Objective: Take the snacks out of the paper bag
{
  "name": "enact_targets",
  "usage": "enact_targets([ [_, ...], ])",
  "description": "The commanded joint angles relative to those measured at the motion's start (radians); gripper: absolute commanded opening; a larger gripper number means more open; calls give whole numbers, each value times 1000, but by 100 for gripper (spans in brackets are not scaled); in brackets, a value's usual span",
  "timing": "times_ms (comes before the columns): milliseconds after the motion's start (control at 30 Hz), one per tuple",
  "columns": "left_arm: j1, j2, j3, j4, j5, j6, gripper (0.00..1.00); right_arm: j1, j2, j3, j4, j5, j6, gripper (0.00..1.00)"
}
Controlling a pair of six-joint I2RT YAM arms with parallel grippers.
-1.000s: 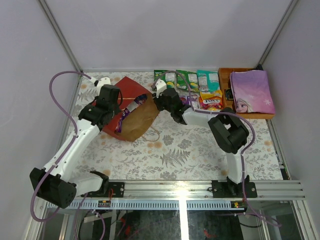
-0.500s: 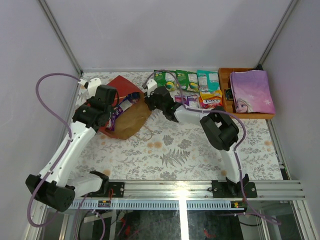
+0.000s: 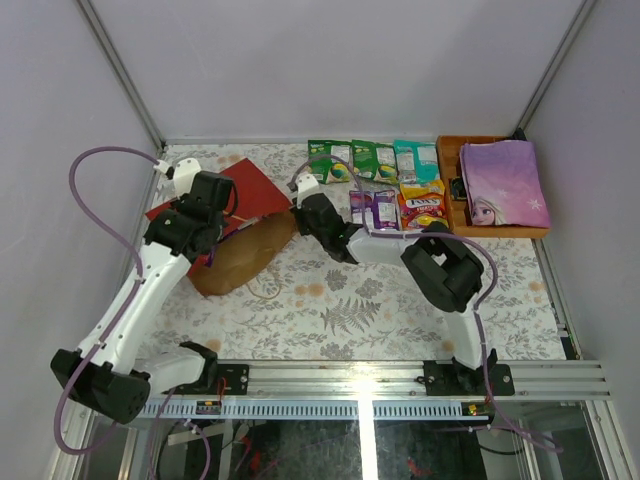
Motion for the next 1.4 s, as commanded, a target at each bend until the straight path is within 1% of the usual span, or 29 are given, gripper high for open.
enact_targets([
  [0,-2,27,-8,67,-13,44,0,-17,-164,-87,18,286,50,0],
  [133,-6,20,-5,143,68,145,0,-23,-254,-189,3,353,96,0],
  [200,-7,20,2,159,97,182,0,-23,-292,-232,-4,351,124,0],
  [333,-11,6,-6,198,185,250,0,-21,-326,-280,-34,255,162,0],
  [433,-14,-9,-29,199,192,240,0,-21,-320,-301,-21,130,181,0],
  [533,-18,-40,-45,130,147,171,0,-16,-268,-246,-71,59,182,0],
  [700,-32,-137,-56,41,136,44,0,-12,-197,-140,-105,-26,143,0],
  [833,-58,-190,-81,2,129,-30,0,-12,-130,-39,-120,-159,92,0],
  [967,-97,-184,-82,-50,92,-83,0,-9,-49,50,-126,-288,69,0],
  [1033,-123,-167,-68,-114,8,-138,0,-1,-1,117,-149,-328,50,0],
  [1133,-129,-151,-46,-208,-119,-206,0,15,78,234,-193,-375,18,0],
  [1200,-129,-151,-49,-207,-138,-209,0,24,130,340,-228,-403,5,0],
  [1367,-128,-116,-28,-203,-154,-221,0,51,245,531,-315,-461,-22,0],
])
